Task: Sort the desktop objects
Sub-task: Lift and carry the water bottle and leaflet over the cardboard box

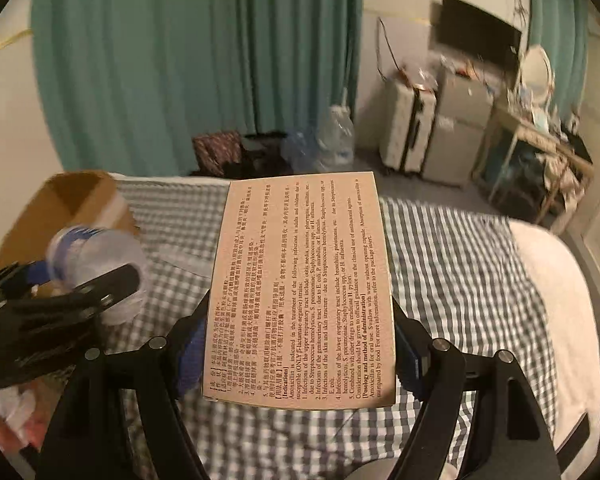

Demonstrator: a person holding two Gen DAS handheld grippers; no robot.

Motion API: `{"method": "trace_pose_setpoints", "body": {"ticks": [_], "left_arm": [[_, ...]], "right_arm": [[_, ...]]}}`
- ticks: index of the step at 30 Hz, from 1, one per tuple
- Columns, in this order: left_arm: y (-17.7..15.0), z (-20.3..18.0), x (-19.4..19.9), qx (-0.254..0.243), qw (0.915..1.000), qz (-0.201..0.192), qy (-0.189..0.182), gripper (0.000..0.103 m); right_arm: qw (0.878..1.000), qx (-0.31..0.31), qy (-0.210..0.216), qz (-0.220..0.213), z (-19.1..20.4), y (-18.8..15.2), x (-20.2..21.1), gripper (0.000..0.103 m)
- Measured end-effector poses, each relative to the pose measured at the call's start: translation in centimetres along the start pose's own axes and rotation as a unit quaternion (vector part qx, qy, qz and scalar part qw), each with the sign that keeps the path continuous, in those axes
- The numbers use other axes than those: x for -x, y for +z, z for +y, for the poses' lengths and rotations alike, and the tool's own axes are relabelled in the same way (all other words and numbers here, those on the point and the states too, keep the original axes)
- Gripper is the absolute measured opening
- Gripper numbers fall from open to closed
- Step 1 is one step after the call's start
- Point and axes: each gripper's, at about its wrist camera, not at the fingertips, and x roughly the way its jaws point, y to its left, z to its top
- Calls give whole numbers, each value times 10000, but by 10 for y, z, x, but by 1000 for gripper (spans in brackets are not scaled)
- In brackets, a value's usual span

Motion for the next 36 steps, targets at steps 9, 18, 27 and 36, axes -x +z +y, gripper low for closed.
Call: {"method": "trace_pose_setpoints", "body": {"ticks": [9,18,27,36], "left_arm": [[17,51,60,164,9978,-564,298,91],[25,123,86,610,9934,-684,690,91],[14,196,65,907,9891,-392,1095,91],[4,240,29,1099,9857,179,1266,93]], "right_arm": [[9985,324,252,-374,49,17,44,76],[9939,787,591,-490,116,25,53,76],[9878,1081,1096,-249,170,33,25,76],[9827,1106,1473,166,195,35,-22,76]]}}
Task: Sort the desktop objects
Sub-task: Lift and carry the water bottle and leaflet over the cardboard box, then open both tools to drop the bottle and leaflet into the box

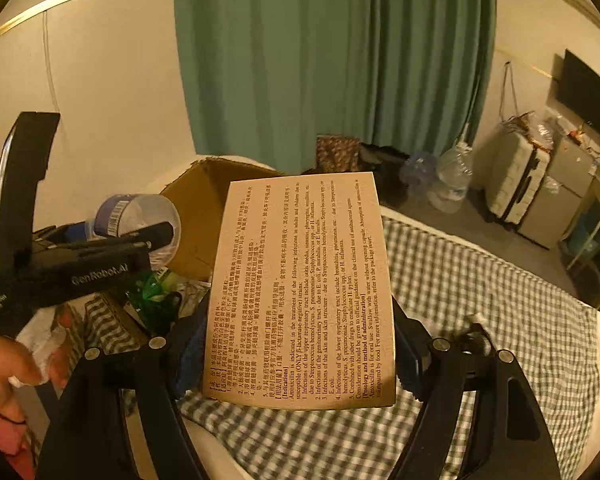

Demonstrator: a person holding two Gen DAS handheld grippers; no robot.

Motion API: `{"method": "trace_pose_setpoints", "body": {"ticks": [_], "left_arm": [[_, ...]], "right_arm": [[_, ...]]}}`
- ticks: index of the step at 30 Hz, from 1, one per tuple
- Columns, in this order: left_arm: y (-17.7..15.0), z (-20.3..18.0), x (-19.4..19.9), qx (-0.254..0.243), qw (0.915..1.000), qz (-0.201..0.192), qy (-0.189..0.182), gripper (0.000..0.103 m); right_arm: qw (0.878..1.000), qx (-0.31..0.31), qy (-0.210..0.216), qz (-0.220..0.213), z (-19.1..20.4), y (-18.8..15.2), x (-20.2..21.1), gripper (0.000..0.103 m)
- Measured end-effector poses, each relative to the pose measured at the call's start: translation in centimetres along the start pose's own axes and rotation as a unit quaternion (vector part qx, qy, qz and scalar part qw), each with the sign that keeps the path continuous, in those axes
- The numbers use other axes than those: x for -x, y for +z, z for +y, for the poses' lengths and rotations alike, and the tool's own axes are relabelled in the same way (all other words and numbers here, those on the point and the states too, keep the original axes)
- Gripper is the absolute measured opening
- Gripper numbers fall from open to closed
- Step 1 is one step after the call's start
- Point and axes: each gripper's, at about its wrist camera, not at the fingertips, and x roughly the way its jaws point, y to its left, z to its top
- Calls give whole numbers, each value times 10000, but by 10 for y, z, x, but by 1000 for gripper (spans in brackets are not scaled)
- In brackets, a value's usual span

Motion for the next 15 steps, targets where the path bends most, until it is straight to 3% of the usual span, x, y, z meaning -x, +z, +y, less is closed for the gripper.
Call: {"method": "trace_pose_setpoints", "body": {"ticks": [3,15], "left_arm": [[3,9,2,86,9999,-84,33,101],[11,36,20,294,9990,-324,130,103]], "right_arm": [[9999,-2,141,60,2,8,-11,76],[9982,56,512,293,39,11,-42,77]]}}
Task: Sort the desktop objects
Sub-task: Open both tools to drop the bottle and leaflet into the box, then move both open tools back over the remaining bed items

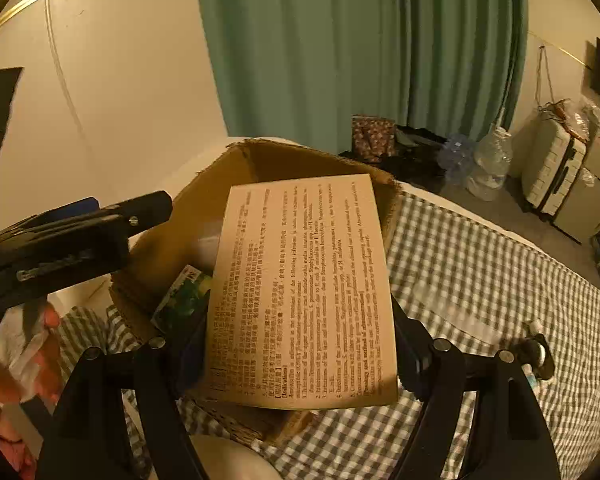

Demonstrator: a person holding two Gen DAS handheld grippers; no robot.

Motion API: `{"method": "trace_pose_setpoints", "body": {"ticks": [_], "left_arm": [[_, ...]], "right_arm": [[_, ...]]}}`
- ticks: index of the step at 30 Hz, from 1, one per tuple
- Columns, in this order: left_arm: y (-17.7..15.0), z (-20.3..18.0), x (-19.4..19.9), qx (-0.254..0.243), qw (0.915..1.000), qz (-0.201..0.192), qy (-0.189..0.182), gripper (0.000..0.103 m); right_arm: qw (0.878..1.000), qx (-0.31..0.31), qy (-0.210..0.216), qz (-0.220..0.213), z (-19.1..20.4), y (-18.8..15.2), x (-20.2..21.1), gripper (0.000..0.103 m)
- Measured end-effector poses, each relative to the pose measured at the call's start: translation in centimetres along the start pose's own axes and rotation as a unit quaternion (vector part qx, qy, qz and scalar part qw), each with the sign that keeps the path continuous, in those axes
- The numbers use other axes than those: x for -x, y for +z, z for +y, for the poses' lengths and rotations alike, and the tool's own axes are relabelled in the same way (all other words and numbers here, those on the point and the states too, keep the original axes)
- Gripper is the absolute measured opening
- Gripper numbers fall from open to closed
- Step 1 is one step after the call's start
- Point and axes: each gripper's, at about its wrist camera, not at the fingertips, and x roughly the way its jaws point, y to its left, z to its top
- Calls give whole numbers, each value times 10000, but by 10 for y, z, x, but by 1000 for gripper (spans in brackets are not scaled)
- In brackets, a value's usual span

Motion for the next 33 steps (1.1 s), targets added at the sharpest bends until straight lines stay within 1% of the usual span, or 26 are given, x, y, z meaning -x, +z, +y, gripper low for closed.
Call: {"method": "trace_pose_setpoints", "body": {"ticks": [2,5,8,11,13,15,19,22,24,28,29,31,33], "left_arm": [[0,-1,2,-40,9999,17,99,103],[-3,-3,8,-19,9999,101,124,103],[-5,-10,18,-12,10000,54,77,103],[-10,-30,31,-149,9999,-32,-17,103],[-12,-44,39,-247,9996,-79,-74,103],[-17,-66,50,-368,9990,-140,-220,103],[-27,-102,61,-515,9976,-174,-440,103],[-39,-134,66,-630,9961,-163,-590,103],[-49,-159,64,-727,9945,-89,-746,103],[-67,-198,59,-911,9916,10,-921,103],[-73,-212,55,-1006,9901,80,-976,103],[-81,-230,47,-1151,9879,164,-1028,103],[-92,-253,38,-1371,9844,238,-1074,103]], "right_arm": [[10000,73,16,11,5,3,-1,77],[9997,180,-116,-105,12,2,12,79],[9995,153,-149,-215,6,-2,27,80],[9992,-8,-221,-333,-9,-8,48,80],[9987,-168,-258,-402,-24,-13,63,80],[9978,-320,-333,-476,-41,-19,79,80],[9946,-532,-598,-656,-73,-28,104,83],[9905,-767,-831,-785,-107,-44,124,83],[9874,-913,-1009,-804,-128,-55,134,84],[9774,-1348,-1450,-740,-178,-84,149,84],[9747,-1482,-1508,-721,-191,-92,151,84],[9674,-1801,-1648,-671,-220,-108,152,84],[9619,-2028,-1725,-625,-240,-119,150,84]]}}
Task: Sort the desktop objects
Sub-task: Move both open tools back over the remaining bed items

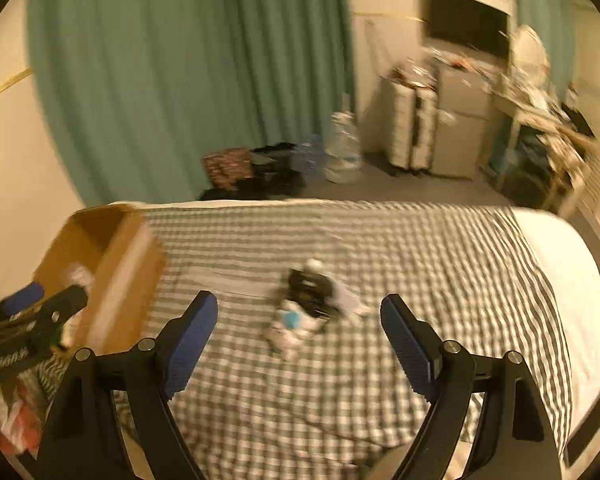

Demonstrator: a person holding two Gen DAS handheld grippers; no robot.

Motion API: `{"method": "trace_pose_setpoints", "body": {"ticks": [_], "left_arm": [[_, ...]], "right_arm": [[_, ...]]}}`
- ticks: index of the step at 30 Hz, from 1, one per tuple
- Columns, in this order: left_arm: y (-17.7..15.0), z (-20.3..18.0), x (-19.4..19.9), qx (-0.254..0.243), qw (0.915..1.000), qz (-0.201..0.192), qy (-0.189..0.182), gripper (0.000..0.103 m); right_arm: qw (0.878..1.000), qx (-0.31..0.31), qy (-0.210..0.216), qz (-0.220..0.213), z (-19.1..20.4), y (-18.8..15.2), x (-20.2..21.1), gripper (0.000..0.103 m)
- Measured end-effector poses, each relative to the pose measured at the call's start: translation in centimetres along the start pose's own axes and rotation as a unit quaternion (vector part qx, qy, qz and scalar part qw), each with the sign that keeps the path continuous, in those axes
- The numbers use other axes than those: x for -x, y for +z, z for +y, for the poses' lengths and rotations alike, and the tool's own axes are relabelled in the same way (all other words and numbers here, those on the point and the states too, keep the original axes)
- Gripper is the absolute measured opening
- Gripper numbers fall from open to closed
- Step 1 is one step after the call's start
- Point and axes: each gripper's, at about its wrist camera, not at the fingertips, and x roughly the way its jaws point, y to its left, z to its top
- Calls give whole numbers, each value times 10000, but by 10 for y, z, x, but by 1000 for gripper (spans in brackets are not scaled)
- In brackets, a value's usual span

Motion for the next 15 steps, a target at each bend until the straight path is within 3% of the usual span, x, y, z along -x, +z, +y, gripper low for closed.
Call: {"method": "trace_pose_setpoints", "body": {"ticks": [5,15], "left_arm": [[-13,-42,-31,-289,9994,164,-54,103],[-33,-91,-108,-796,9952,450,-339,103]], "right_arm": [[9983,-471,-249,233,-49,-14,-28,84],[9955,-755,-182,545,-80,-36,-77,84]]}}
